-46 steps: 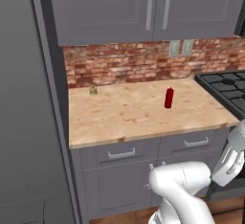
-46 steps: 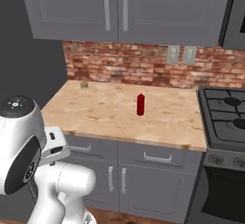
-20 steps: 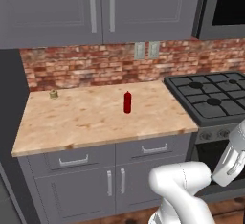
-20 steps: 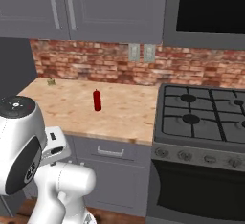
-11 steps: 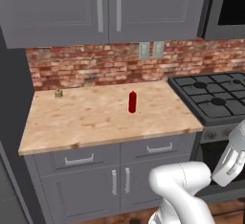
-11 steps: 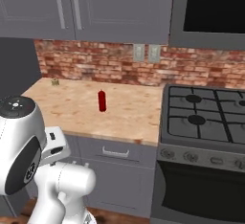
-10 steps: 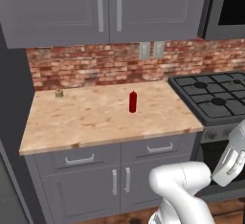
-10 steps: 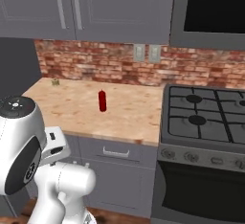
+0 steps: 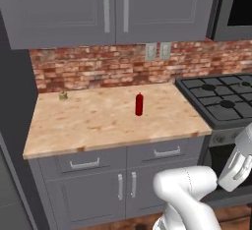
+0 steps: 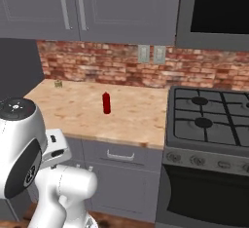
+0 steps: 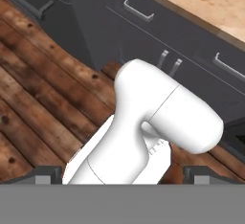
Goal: Pick the ketchup and syrup bottle from the counter and place them in the cabinet.
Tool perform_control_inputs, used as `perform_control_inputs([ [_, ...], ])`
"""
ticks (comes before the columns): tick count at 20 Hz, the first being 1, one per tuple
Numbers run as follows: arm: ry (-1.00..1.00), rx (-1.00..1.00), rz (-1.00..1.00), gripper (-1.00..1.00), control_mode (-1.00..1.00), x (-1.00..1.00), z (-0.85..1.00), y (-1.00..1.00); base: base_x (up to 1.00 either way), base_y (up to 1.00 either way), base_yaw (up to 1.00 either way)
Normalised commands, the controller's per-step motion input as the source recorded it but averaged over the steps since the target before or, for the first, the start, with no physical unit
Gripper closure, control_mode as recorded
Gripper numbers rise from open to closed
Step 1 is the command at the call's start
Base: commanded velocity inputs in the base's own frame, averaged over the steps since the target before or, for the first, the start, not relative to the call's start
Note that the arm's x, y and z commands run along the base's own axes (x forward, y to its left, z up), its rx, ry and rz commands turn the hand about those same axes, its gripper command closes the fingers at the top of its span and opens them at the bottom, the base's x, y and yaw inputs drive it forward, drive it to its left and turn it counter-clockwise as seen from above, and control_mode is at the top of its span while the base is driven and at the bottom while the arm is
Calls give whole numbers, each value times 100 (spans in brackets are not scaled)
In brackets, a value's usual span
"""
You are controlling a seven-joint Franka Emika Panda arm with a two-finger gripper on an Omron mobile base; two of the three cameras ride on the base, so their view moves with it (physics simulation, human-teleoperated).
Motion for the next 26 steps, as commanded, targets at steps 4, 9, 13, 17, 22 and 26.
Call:
perform_control_inputs([
  [4, 0, 0, 0, -100, 100, 0, 0, 0, 39, 0, 0],
  [9, 0, 0, 0, -100, 100, 0, 0, 0, 43, 0, 0],
  [13, 0, 0, 0, -100, 100, 0, 0, 0, 32, 0, 0],
  [17, 0, 0, 0, -100, 100, 0, 0, 0, 15, 0, 0],
  [22, 0, 0, 0, -100, 100, 0, 0, 0, 0, 0, 1],
  [26, 0, 0, 0, -100, 100, 0, 0, 0, 0, 0, 2],
])
